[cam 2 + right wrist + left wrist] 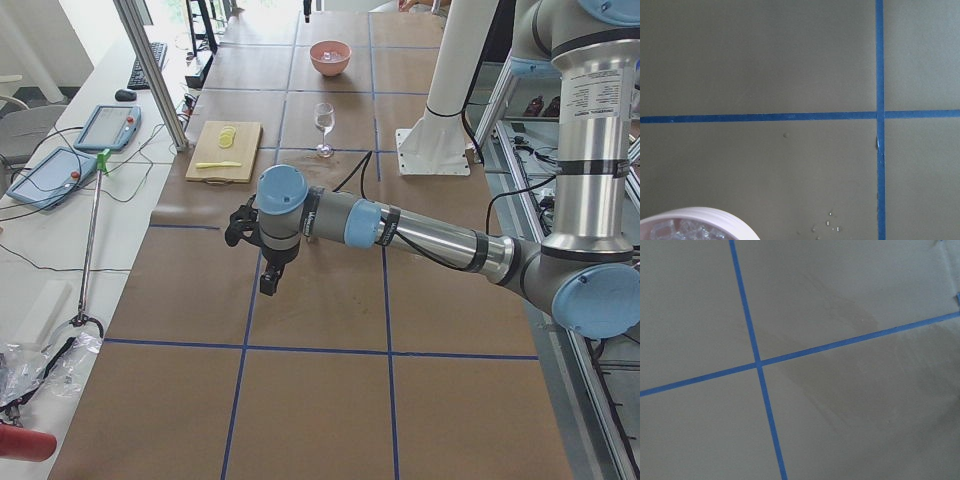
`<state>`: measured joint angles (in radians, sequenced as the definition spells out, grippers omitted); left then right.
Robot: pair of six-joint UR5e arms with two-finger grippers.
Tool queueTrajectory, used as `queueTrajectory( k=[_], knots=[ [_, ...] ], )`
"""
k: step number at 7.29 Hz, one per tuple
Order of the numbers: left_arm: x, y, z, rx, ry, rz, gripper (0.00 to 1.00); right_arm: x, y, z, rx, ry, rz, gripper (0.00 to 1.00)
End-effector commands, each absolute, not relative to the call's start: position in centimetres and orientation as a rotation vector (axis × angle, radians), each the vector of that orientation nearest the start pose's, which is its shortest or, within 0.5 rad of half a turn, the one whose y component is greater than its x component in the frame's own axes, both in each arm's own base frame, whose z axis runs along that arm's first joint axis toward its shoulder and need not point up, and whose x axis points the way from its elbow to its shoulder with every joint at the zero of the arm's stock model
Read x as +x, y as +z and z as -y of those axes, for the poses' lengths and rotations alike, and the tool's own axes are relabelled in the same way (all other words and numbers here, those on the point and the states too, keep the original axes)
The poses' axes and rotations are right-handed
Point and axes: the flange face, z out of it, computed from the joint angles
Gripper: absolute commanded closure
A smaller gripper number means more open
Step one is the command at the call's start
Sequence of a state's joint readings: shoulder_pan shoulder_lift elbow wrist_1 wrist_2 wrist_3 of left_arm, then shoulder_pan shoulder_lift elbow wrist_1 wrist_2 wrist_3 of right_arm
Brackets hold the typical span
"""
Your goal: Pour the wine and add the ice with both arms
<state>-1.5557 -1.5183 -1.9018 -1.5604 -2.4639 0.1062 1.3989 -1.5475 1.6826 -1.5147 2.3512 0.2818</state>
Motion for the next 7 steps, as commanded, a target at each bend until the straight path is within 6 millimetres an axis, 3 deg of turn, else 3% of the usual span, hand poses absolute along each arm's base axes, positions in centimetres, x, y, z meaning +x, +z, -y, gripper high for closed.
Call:
queueTrajectory(
  k=[1,2,4,5,7],
  knots=[
    [-4.4,48.5,47.3,0.489,0.329,-0.905,0.00,-2.8,58.8,51.2,0.012,0.019,0.806,0.00],
    [-4.2,48.7,47.5,0.515,0.282,-0.919,0.00,-3.2,58.6,51.2,0.018,0.008,0.805,0.00],
    [1.7,47.3,47.5,0.517,0.263,-1.001,0.00,-4.2,57.6,51.4,0.025,-0.020,0.825,0.00],
    [4.4,46.9,46.5,0.535,0.198,-1.025,0.00,-5.3,57.2,51.6,0.052,-0.052,0.833,0.00],
    [14.0,48.5,40.5,0.614,0.062,-1.099,0.00,-5.6,57.2,51.5,0.086,-0.074,0.841,0.00]
  ],
)
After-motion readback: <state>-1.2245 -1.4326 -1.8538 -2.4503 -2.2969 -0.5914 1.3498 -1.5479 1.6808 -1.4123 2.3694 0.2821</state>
